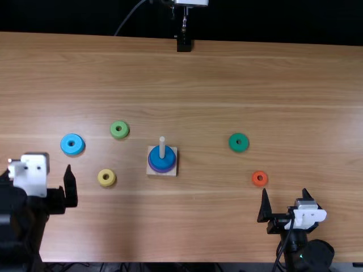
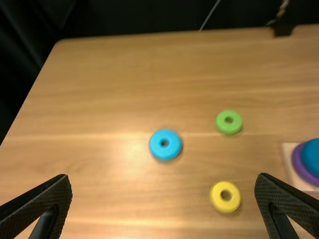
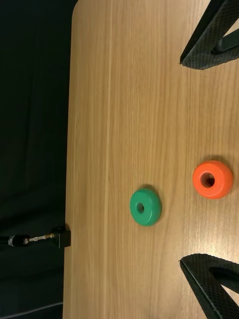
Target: Build the Hanoi tower: stack the rings onto the peg from bottom to top in this color order: purple, dark blue, light blue, dark green, light green, yellow, orange.
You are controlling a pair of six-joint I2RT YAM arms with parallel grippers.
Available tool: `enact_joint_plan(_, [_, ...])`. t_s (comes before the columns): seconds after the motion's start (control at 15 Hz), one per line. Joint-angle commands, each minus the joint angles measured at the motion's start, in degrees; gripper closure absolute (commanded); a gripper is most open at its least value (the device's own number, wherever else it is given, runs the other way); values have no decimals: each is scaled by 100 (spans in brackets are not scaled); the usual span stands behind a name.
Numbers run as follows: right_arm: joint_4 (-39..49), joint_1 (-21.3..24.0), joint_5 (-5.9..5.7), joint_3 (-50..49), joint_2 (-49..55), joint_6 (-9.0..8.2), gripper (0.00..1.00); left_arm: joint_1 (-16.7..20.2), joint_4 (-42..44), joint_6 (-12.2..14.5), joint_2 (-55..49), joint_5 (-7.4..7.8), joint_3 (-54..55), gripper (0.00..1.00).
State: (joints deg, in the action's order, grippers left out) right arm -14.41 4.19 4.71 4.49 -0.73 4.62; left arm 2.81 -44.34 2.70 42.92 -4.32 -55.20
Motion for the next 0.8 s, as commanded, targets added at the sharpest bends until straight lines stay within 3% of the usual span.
enact_joint_plan(0.0, [-421,65,4,-352,73,23,0,246,-196,-70,595,-43,-404,0])
enact_joint_plan(0.2, [-421,65,4,-352,73,23,0,818,-819,-70,1799,52,-817,0])
enact_joint_plan(0.33, [-421,65,4,-352,73,23,0,818,-903,-70,2757,63,-1177,0])
enact_joint_plan(0.4, [-421,65,4,-352,73,23,0,783,-903,-70,3232,136,-1371,0])
enact_joint_plan(0.53, [-421,65,4,-352,73,23,0,651,-892,-70,4120,590,-1705,0])
enact_joint_plan(0.6, [-421,65,4,-352,73,23,0,554,-892,-91,4454,748,-1793,0])
enact_joint_plan(0.73, [-421,65,4,-352,73,23,0,519,-829,-207,4990,832,-1942,0])
